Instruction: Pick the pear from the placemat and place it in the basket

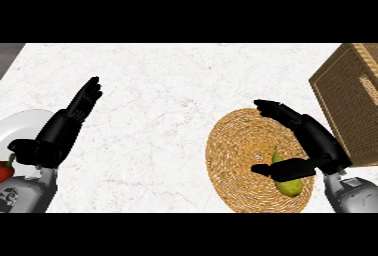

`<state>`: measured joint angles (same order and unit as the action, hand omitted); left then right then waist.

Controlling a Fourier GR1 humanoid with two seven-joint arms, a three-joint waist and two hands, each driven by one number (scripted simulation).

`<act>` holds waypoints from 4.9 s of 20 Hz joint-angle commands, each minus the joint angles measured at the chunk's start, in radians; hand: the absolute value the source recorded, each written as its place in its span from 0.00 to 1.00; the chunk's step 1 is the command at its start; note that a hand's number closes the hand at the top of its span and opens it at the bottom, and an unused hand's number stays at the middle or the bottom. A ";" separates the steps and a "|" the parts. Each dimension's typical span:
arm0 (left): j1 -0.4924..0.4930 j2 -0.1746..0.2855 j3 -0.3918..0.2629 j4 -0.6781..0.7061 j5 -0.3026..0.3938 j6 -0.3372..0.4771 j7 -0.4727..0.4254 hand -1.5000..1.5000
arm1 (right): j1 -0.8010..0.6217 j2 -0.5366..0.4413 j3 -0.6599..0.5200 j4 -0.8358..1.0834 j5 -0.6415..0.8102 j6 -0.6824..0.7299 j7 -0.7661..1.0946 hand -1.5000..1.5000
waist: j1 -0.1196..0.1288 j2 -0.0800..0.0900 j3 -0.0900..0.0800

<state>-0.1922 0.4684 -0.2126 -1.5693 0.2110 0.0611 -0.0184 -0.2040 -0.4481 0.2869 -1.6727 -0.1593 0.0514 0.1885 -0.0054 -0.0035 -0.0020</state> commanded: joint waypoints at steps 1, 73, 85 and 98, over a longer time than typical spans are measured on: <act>-0.019 -0.020 -0.019 0.005 -0.013 -0.003 0.009 0.50 | -0.132 -0.132 -0.055 0.021 0.127 -0.030 0.158 0.00 | 0.008 0.003 -0.001; 0.029 -0.206 0.251 -0.014 -0.202 -0.266 0.028 0.50 | 0.092 0.059 -0.204 0.027 0.555 0.674 0.123 0.00 | 0.004 0.003 0.002; 0.087 -0.253 0.254 -0.044 -0.262 -0.279 -0.014 0.50 | 0.002 0.126 -0.204 0.183 0.689 0.656 0.098 0.00 | 0.009 0.004 0.002; 0.026 -0.279 0.275 -0.017 -0.260 -0.293 0.034 0.50 | 0.017 0.163 -0.187 0.240 0.727 0.732 0.058 0.00 | 0.007 0.003 0.002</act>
<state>-0.1674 0.1859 0.0473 -1.5847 -0.0631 -0.2150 0.0132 -0.1605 -0.3096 0.0996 -1.4565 0.5789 0.7325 0.2234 -0.0006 -0.0060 -0.0062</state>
